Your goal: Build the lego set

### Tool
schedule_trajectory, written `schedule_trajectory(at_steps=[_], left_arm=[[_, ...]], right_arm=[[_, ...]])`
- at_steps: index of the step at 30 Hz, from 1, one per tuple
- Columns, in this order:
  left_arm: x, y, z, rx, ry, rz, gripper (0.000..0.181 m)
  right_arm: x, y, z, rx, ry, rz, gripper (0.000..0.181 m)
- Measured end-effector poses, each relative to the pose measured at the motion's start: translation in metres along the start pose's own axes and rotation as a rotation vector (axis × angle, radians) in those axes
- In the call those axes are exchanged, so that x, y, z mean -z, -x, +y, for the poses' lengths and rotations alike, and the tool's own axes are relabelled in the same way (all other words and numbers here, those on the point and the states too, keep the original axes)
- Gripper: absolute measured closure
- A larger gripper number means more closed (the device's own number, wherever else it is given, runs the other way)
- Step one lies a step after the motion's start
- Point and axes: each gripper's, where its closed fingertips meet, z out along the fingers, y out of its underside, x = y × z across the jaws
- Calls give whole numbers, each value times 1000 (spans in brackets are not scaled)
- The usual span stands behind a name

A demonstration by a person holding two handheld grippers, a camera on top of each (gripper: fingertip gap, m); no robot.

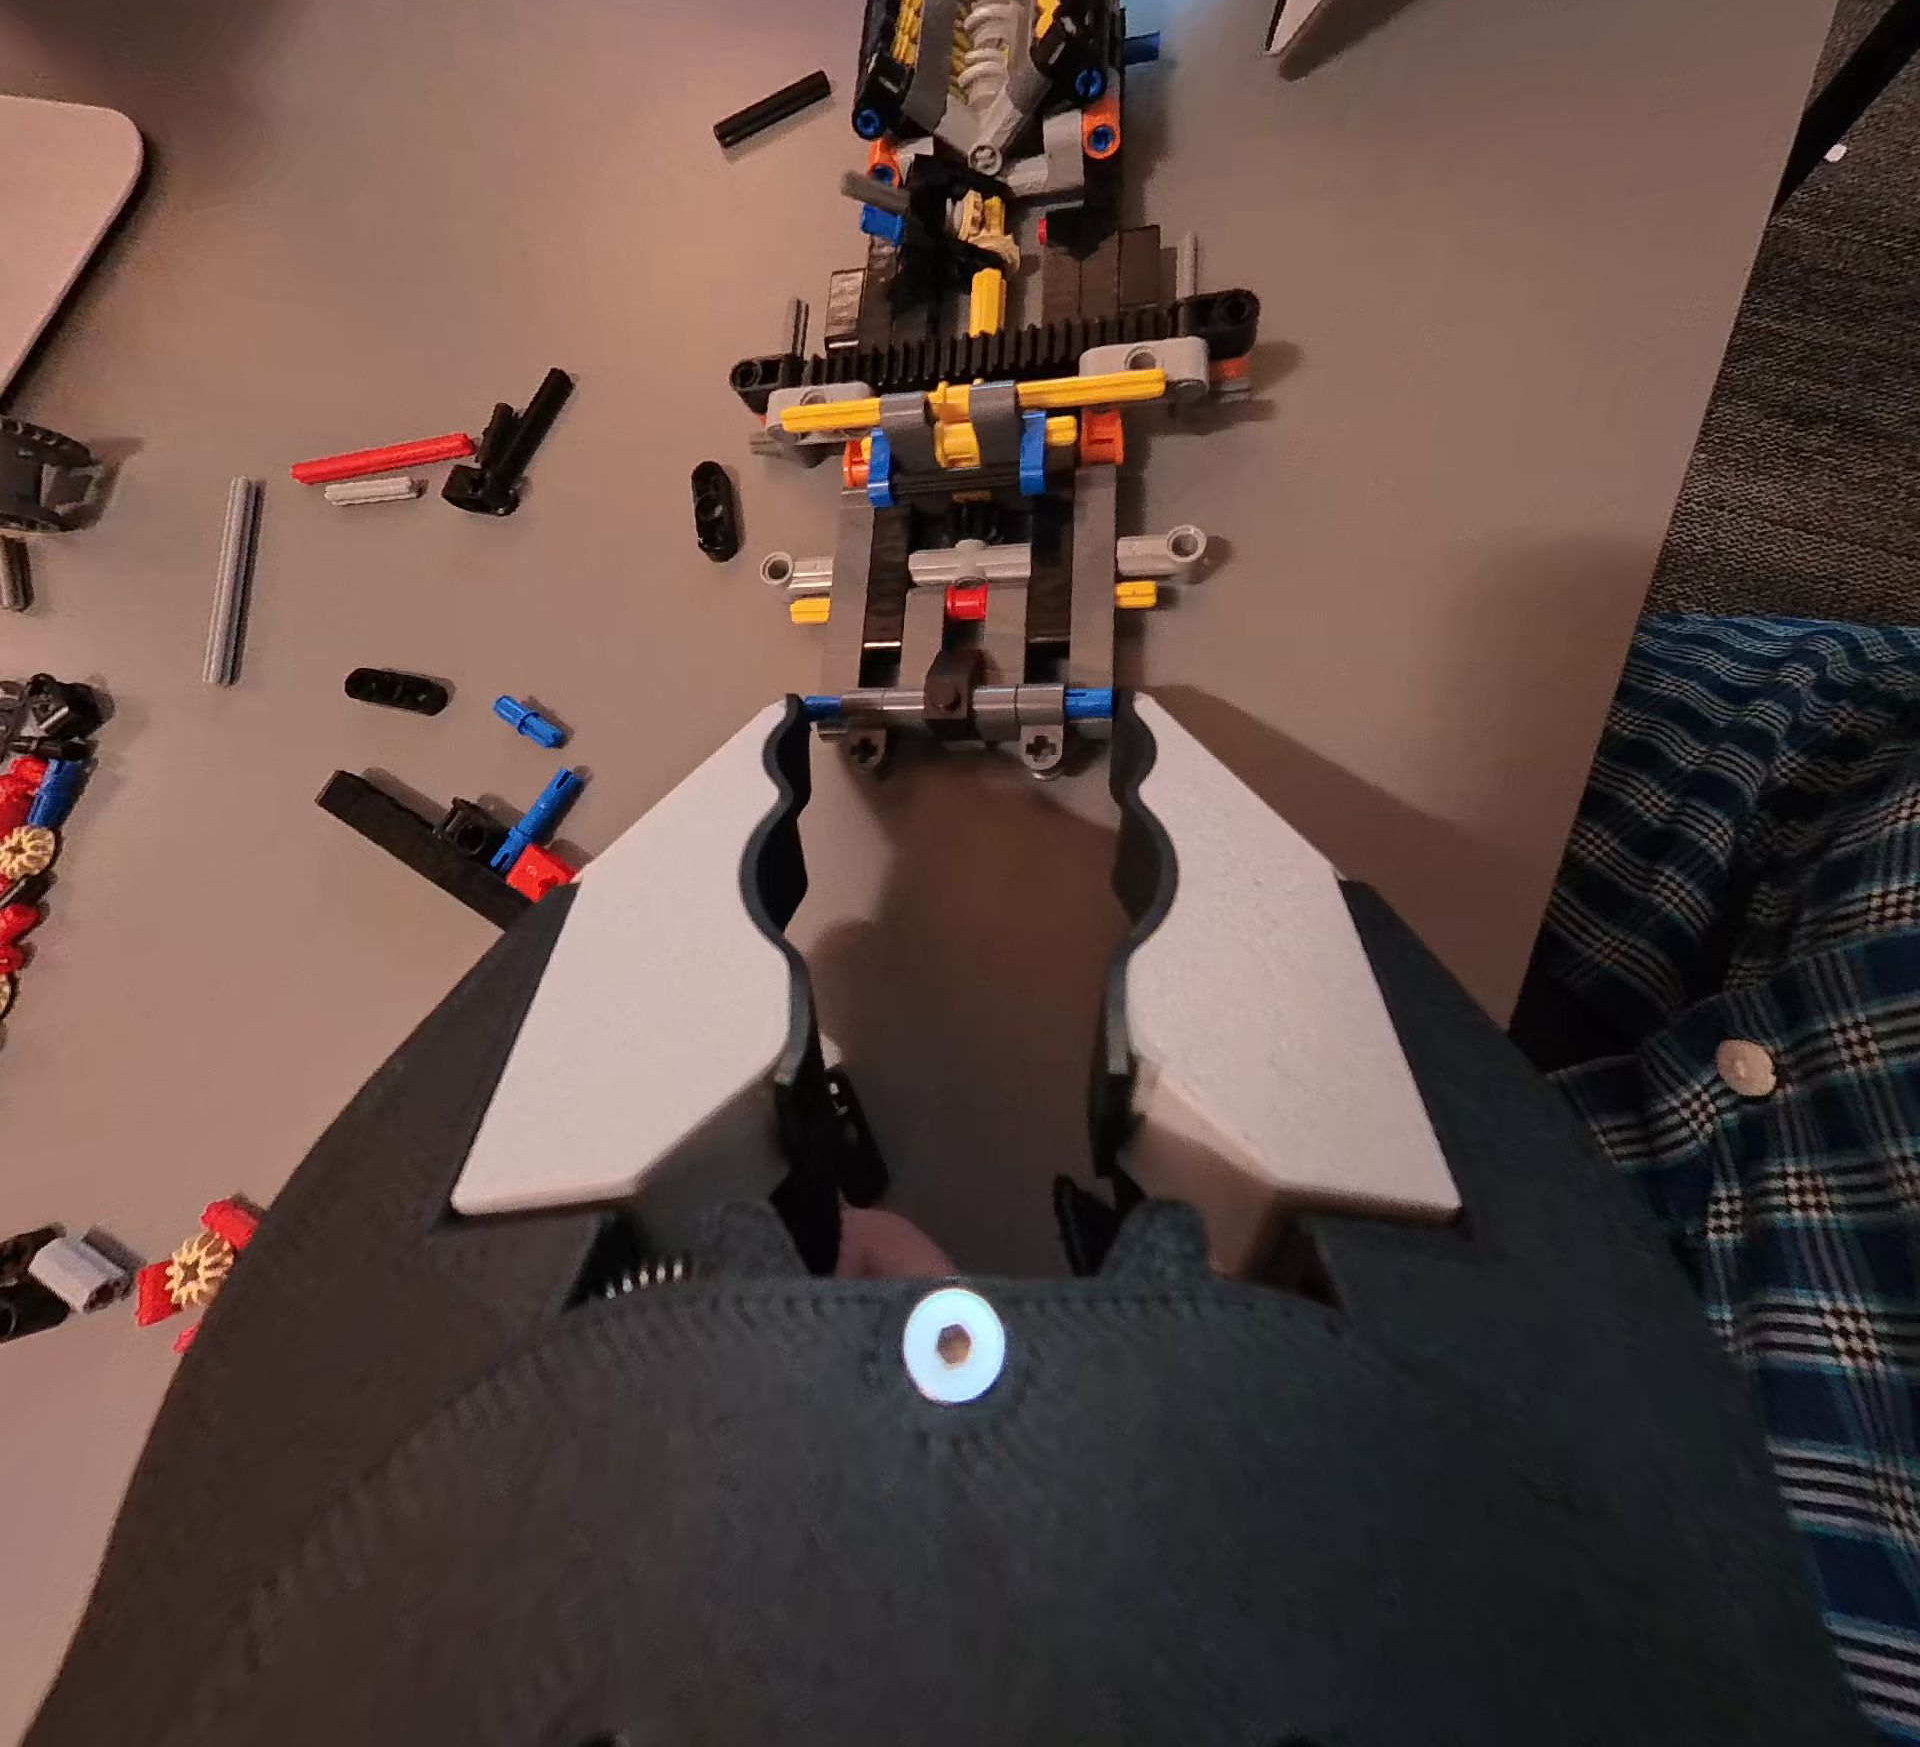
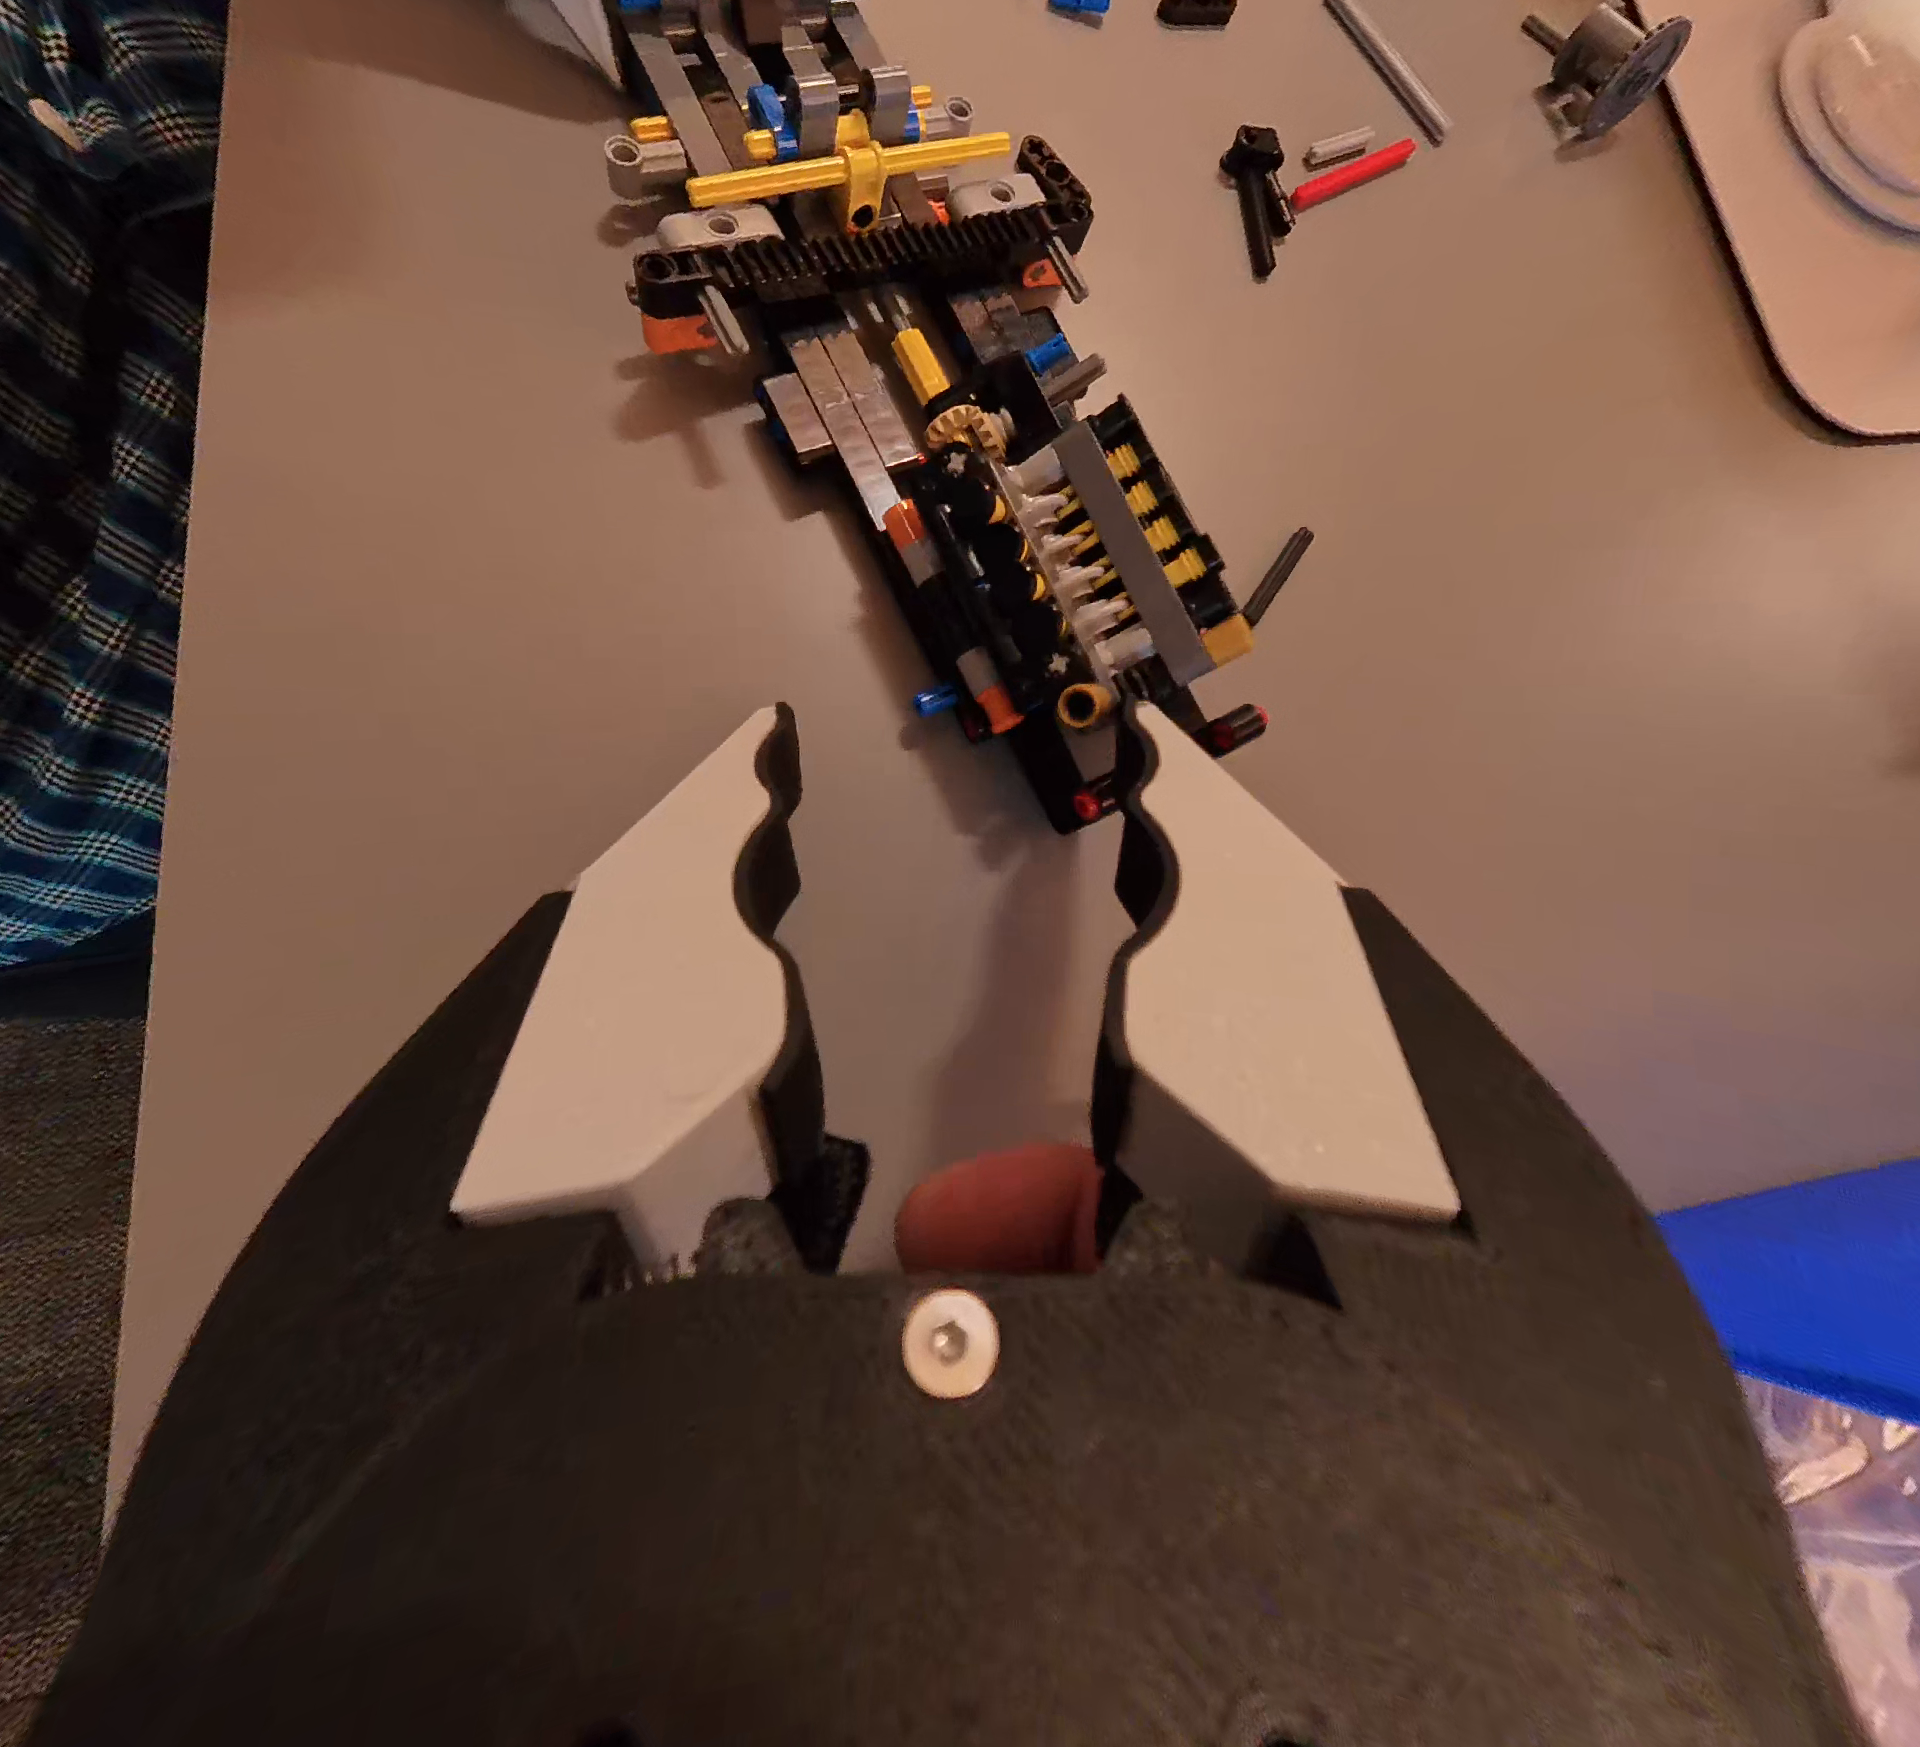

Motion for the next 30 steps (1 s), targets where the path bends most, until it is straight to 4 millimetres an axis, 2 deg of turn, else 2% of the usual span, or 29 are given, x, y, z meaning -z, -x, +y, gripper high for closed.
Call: schedule_trajectory(at_steps=[8, 14, 20, 23, 25, 30], left_arm=[[0, 0, 0, 0, 1, 0, 124], [0, 0, 0, -2, -2, 0, 125], [-1, -1, 0, -2, 0, 2, 124], [-1, -1, 0, -2, 0, 1, 125], [-1, -1, 0, -2, 0, 2, 125], [-1, -1, 0, -2, 0, 4, 125]], right_arm=[[-6, -3, -3, -5, -12, 5, 113], [2, 0, -1, 5, -7, -10, 127], [-2, -5, -4, -5, -18, 7, 117], [-3, -3, -3, 1, -10, 5, 118], [0, -2, -2, -1, -10, -7, 125], [3, -5, -3, -5, -14, 9, 120]])
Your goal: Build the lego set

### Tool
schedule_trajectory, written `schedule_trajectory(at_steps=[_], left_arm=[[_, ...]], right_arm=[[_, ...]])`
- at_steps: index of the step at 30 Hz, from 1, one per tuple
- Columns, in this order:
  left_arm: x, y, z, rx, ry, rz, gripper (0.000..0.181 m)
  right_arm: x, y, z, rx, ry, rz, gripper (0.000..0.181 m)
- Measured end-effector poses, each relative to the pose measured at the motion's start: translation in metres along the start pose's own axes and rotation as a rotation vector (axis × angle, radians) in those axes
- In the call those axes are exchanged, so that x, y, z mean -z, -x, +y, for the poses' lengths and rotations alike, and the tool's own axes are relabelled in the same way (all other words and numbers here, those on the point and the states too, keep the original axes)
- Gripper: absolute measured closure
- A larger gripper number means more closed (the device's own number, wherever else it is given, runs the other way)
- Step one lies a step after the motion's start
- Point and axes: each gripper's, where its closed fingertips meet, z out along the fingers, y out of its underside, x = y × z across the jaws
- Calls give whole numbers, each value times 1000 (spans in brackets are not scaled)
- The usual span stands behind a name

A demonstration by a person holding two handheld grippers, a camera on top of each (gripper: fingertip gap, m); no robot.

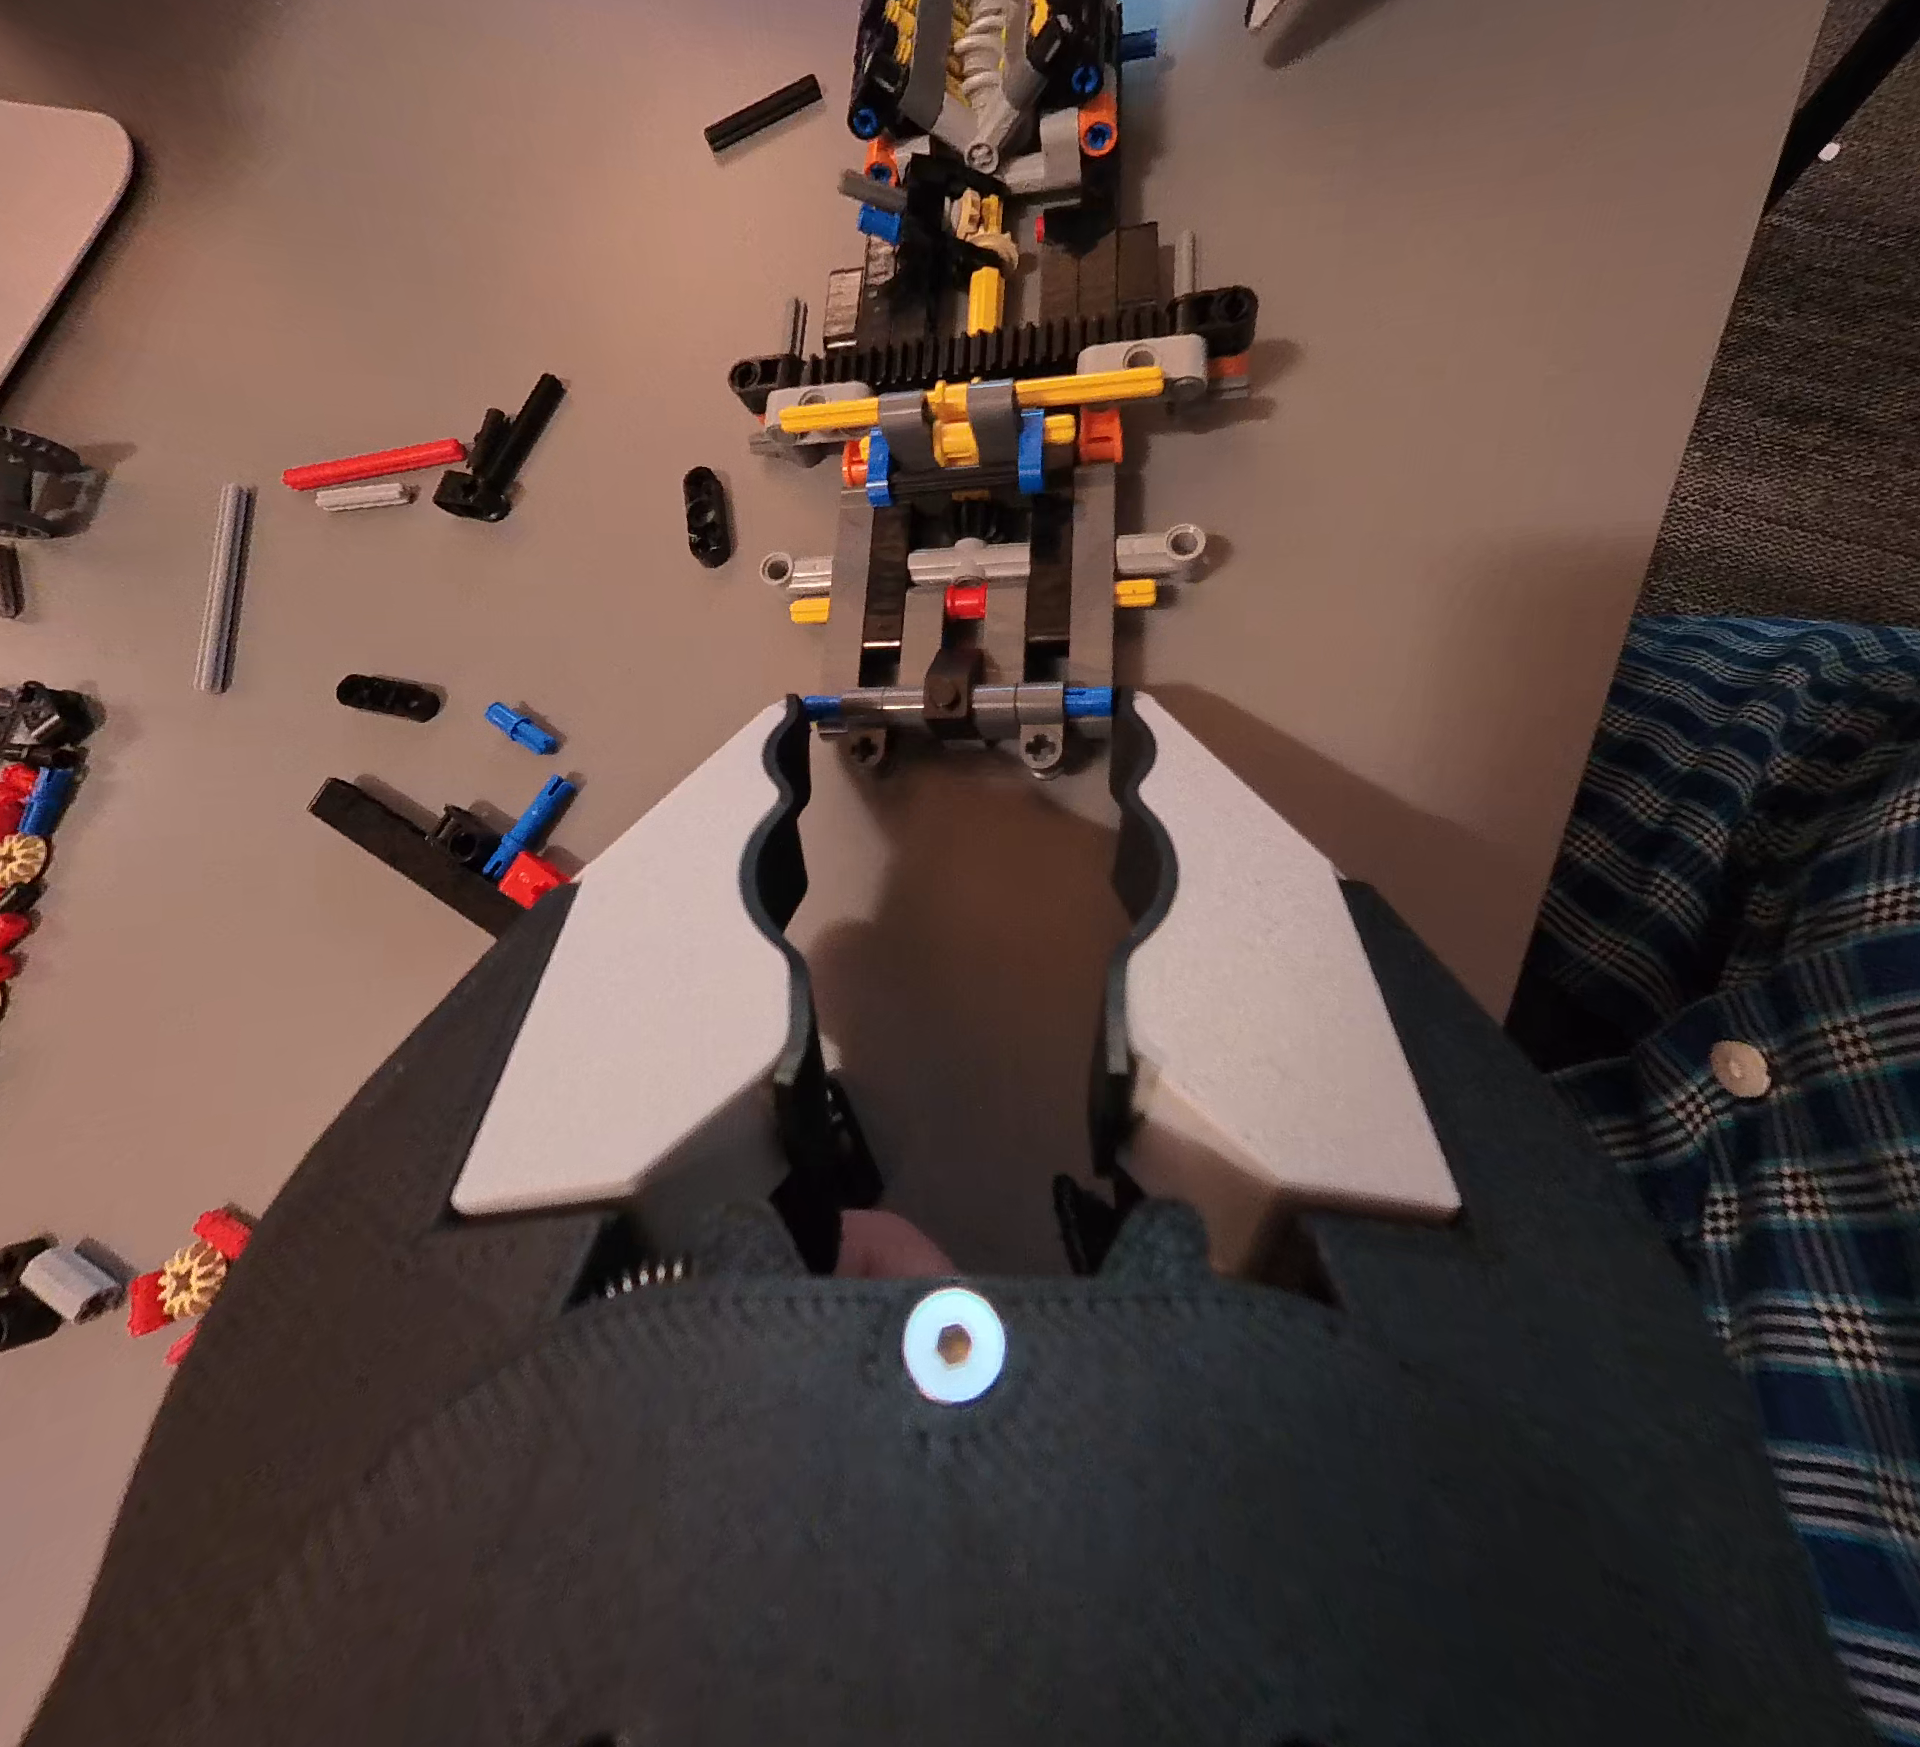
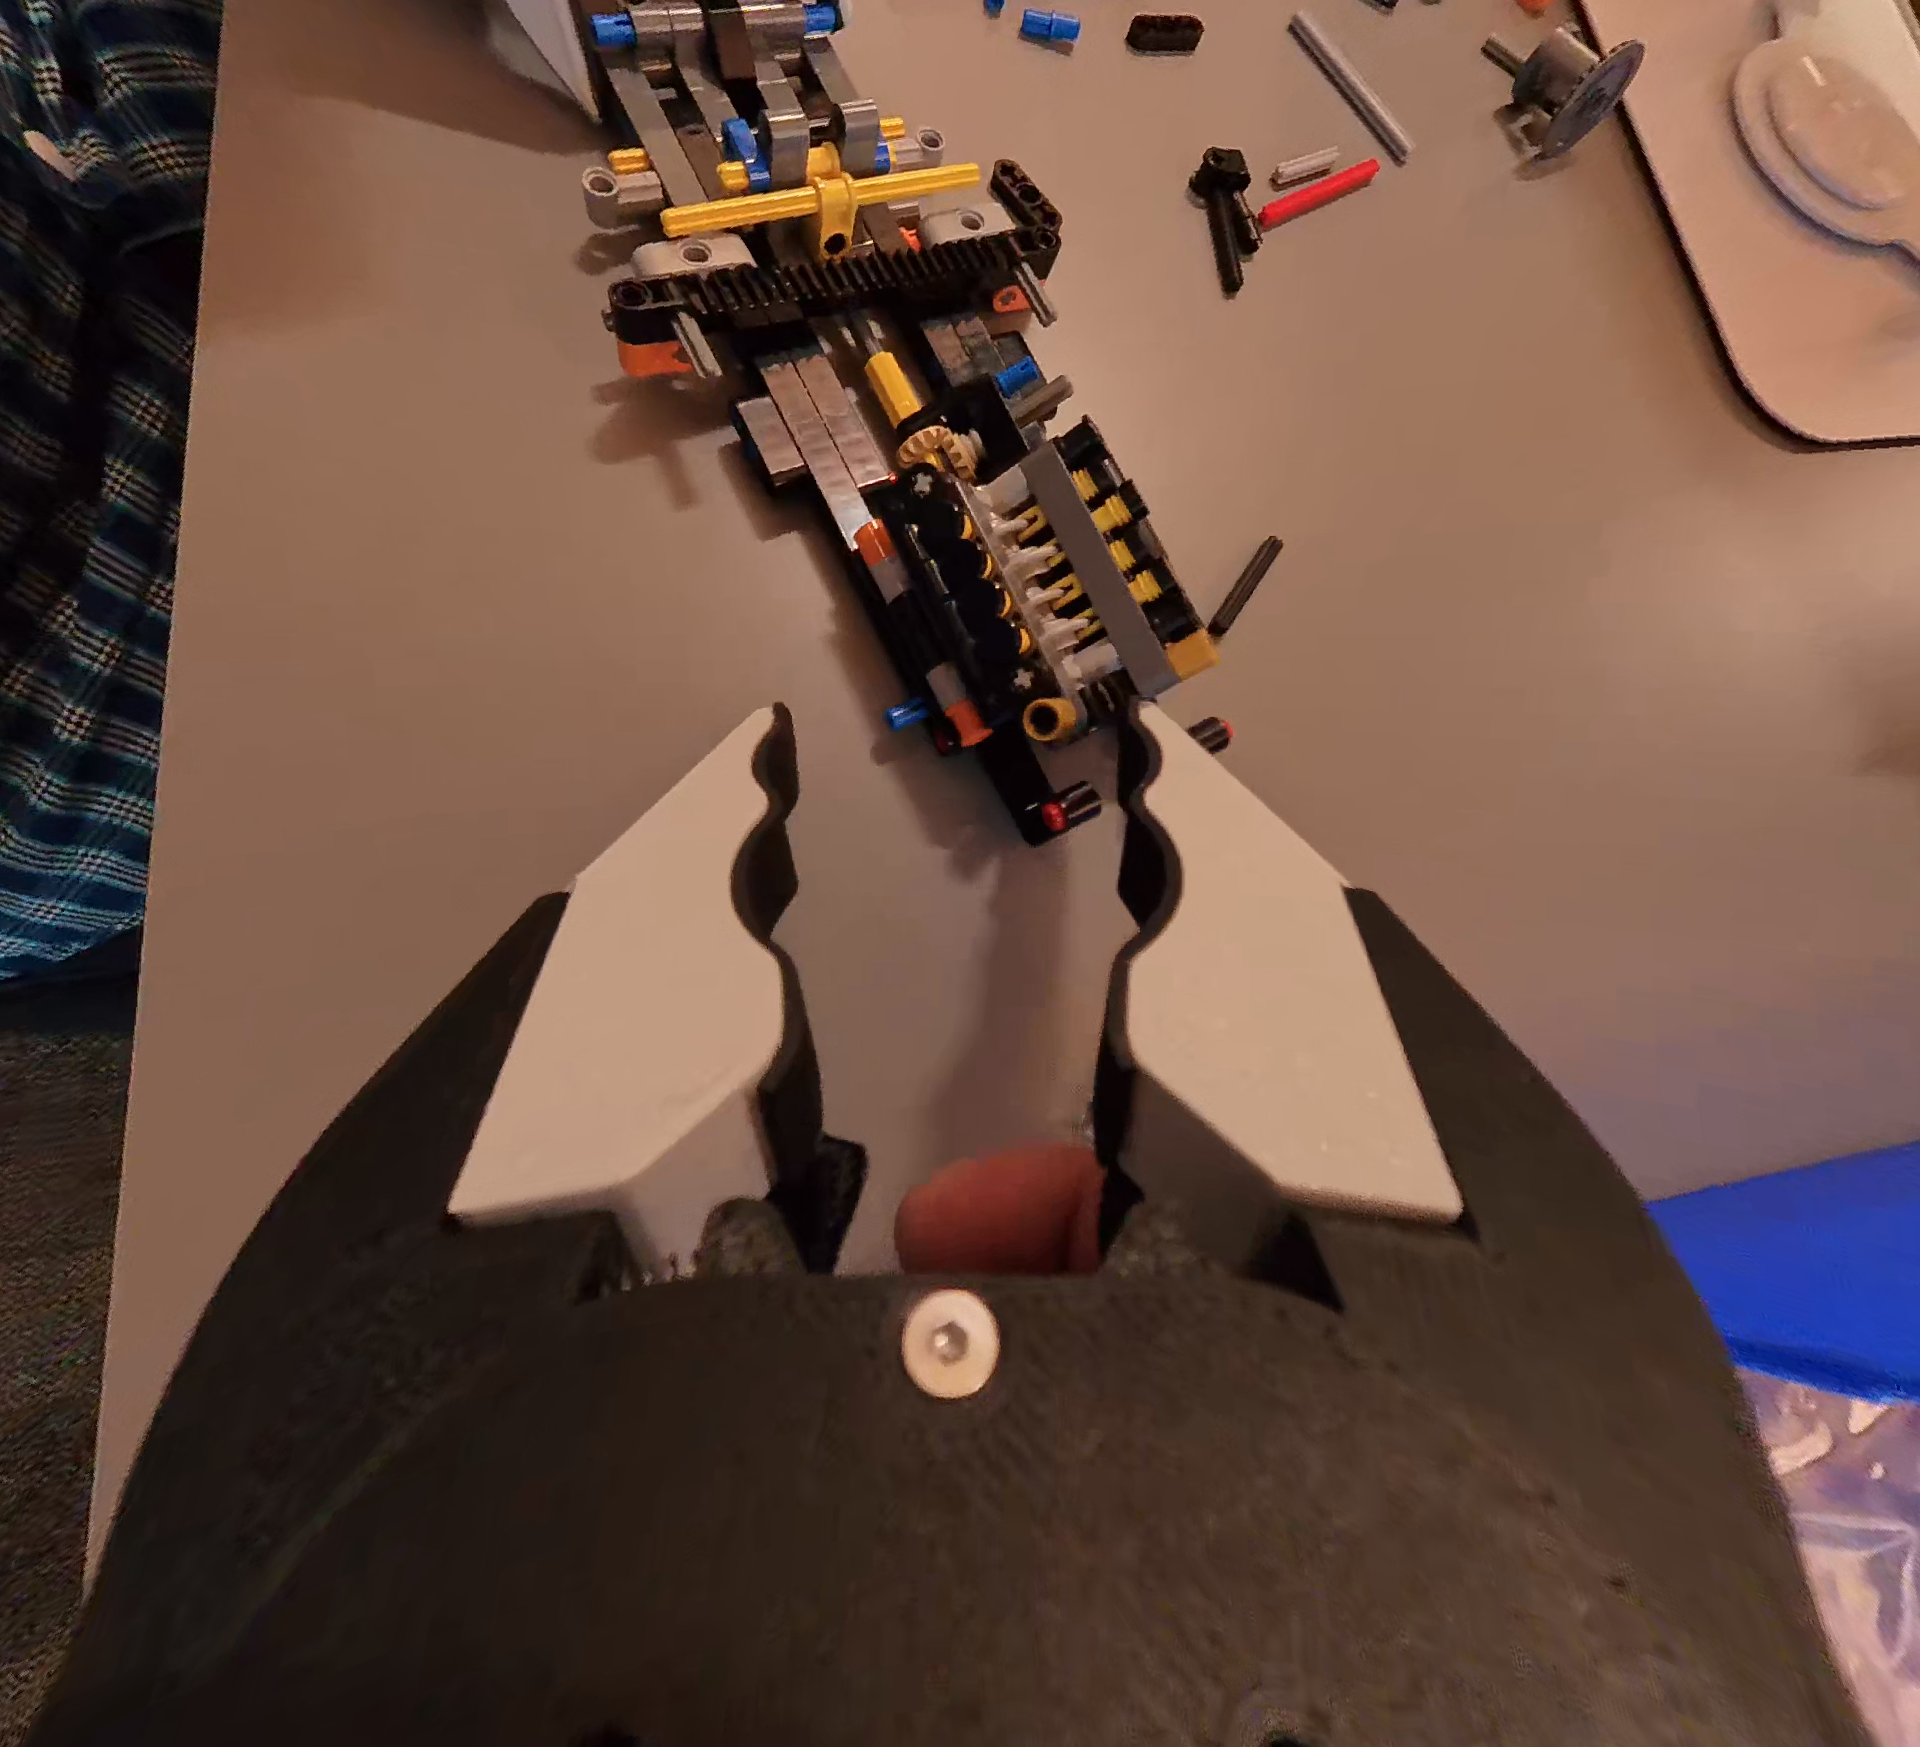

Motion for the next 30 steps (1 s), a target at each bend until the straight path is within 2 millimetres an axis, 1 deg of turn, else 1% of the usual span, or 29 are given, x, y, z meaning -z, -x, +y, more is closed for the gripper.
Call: schedule_trajectory(at_steps=[3, 6, 9, 12, 14, 18, 21, 22, 23, 26, 30], left_arm=[[0, 0, 0, 0, 0, 0, 125], [0, 0, 0, -1, 0, -1, 124], [0, 0, 0, -2, -1, -2, 124], [0, 0, 0, 0, 0, 0, 124], [0, 0, 0, -1, 0, -1, 125], [0, 0, 0, -2, 0, -2, 125], [1, 0, 0, -3, -1, -3, 124], [1, 0, 0, -3, -2, -3, 125], [1, 0, 0, -5, -2, -4, 125], [1, 0, 0, -5, -1, -4, 125], [1, 0, 0, -6, -2, -6, 125]], right_arm=[[-3, -1, 0, -1, 0, 2, 117], [-6, 1, 2, 4, 10, -8, 119], [0, 3, 2, 11, 11, -15, 130], [2, -1, 0, 6, 1, -2, 126], [0, -2, 0, 5, 2, 0, 123], [-5, 0, 3, 10, 17, -5, 122], [-1, 1, 3, 14, 26, -9, 134], [0, 1, 4, 17, 31, -11, 134], [1, 0, 3, 20, 31, -6, 134], [-2, -3, 0, 17, 21, 4, 125], [-6, -3, 2, 19, 37, 4, 126]])
